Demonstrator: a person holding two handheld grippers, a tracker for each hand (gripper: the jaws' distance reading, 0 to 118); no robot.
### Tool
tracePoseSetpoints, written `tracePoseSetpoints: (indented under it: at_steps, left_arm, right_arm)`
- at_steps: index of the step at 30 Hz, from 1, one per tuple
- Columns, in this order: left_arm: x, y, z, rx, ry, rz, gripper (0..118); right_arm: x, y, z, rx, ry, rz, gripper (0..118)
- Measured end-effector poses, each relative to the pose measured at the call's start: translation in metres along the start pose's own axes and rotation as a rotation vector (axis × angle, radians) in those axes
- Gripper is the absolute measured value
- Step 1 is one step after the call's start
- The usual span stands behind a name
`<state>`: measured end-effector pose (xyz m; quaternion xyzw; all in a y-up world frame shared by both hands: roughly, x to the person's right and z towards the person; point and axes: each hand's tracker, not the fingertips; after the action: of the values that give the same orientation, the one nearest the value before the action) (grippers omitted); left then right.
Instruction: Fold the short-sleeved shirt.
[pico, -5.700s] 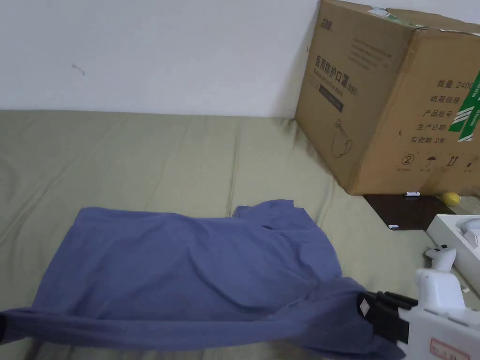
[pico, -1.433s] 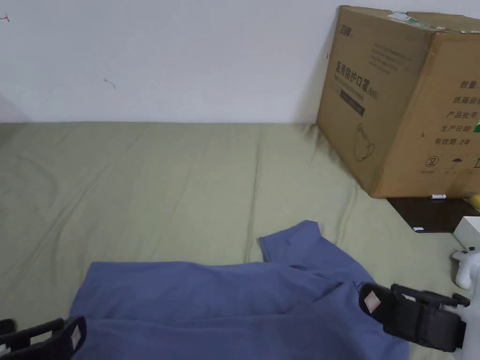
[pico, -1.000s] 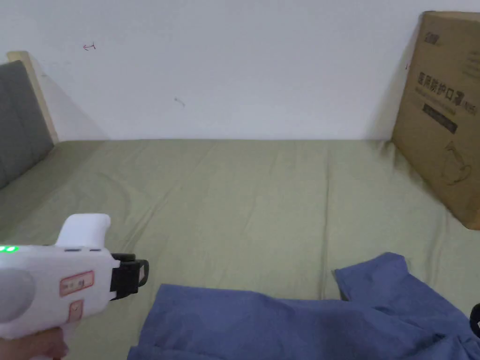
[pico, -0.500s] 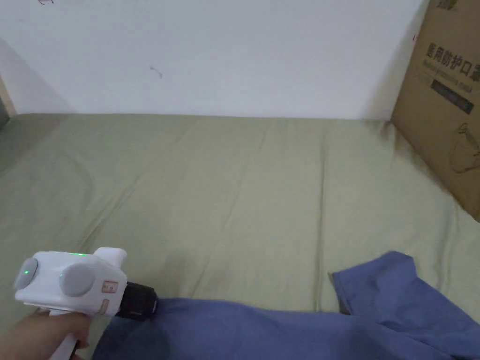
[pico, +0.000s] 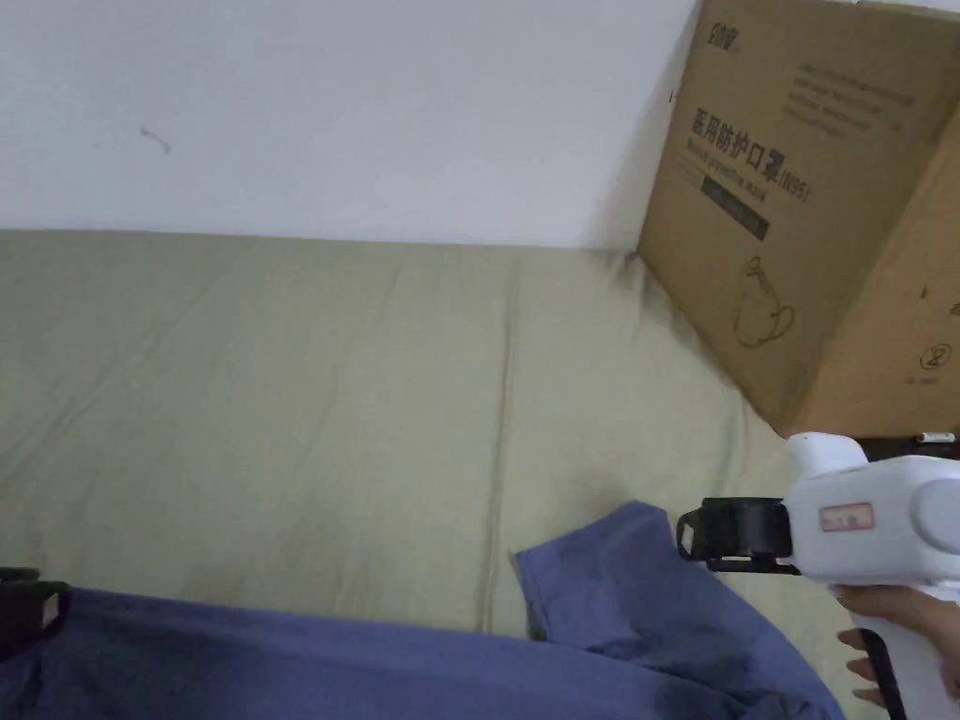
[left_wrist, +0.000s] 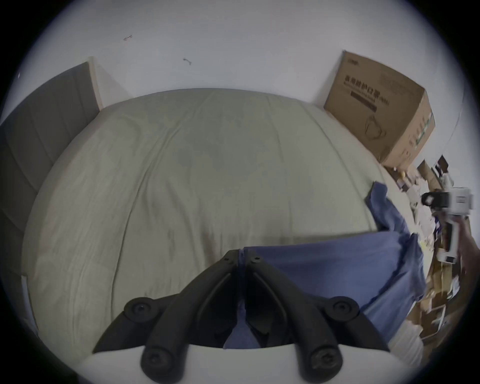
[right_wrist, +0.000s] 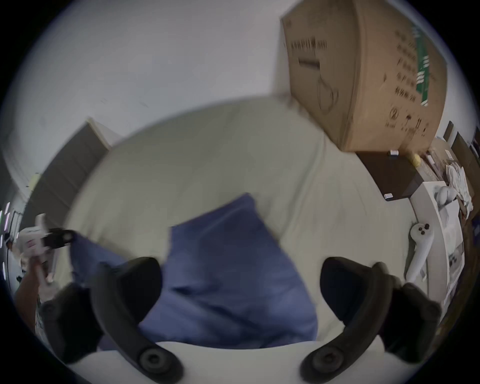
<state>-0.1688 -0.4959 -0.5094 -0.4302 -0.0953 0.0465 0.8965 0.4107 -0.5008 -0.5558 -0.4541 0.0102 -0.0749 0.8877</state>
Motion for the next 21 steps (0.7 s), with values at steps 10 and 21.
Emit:
tracePoseSetpoints:
  at_steps: [10, 21]
  left_arm:
    - [0.004, -0.010, -0.020, -0.050, 0.040, -0.104, 3]
    - [0.013, -0.005, -0.019, -0.020, 0.049, 0.007, 3]
  right_arm:
    - [-0.002, 0.008, -0.110, -0.314, -0.176, 0.074, 106]
    - [0.008, 0.018, -0.014, -0.021, 0.004, -0.018, 0]
